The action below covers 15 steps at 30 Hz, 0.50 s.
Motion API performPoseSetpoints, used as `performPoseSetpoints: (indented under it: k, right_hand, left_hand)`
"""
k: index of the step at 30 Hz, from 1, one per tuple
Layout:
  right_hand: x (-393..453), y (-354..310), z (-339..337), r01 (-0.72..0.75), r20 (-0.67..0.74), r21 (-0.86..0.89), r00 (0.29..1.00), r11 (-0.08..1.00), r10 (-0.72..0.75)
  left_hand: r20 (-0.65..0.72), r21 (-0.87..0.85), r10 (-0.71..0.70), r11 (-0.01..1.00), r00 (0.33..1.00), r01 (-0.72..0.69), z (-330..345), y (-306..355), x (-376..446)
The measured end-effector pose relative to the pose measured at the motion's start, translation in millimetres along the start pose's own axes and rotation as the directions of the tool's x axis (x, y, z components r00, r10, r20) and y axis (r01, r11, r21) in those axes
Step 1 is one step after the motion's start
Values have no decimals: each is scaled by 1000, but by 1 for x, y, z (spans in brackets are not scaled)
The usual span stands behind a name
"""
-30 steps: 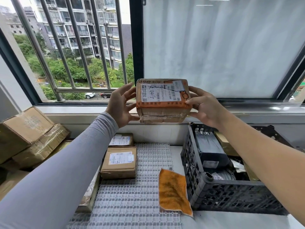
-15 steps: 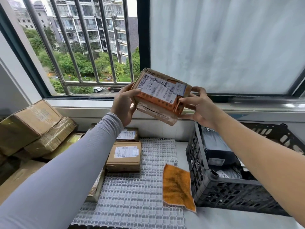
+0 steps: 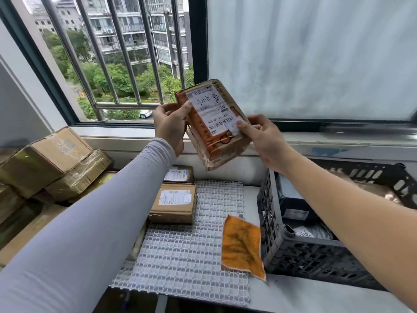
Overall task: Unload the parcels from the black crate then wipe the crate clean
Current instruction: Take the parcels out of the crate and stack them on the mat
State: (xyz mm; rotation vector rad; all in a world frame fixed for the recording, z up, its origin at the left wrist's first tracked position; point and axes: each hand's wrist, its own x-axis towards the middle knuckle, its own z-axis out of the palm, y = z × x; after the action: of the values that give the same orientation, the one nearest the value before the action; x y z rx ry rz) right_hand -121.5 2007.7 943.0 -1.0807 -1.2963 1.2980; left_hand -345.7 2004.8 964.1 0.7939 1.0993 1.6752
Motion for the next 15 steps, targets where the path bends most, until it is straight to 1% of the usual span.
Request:
performPoseSetpoints:
  k: [2, 5, 7, 10, 12, 14, 15]
  right_hand:
    - [0, 5, -1, 1, 0, 51, 1000, 999, -1]
    - [-3, 15, 2, -11, -31, 2, 999, 1000, 11]
    - [-7, 25, 4, -40, -26, -18, 999, 999, 39]
    - [-10, 41, 10, -64, 74, -32, 995, 997, 66]
    - [-12, 49, 14, -35, 140, -63, 989, 997, 43]
    - [-10, 57, 16, -21, 146, -77, 989, 997, 33]
    - [-9, 61, 17, -33, 135, -86, 990, 996, 44]
  left_hand:
    - [69, 86, -38, 996, 997, 32, 6, -1, -6]
    - [247, 191, -123, 979, 961, 76, 13, -6, -22]
    - [289, 207, -174, 971, 941, 117, 16, -12, -36]
    - [250, 144, -207, 974, 946, 175, 15, -26, -50]
    - [180, 134, -190, 977, 965, 168, 10, -37, -52]
    - [126, 182, -186, 970, 974, 162, 1, -50, -50]
    - [115, 207, -209, 961, 971, 182, -4, -56, -50]
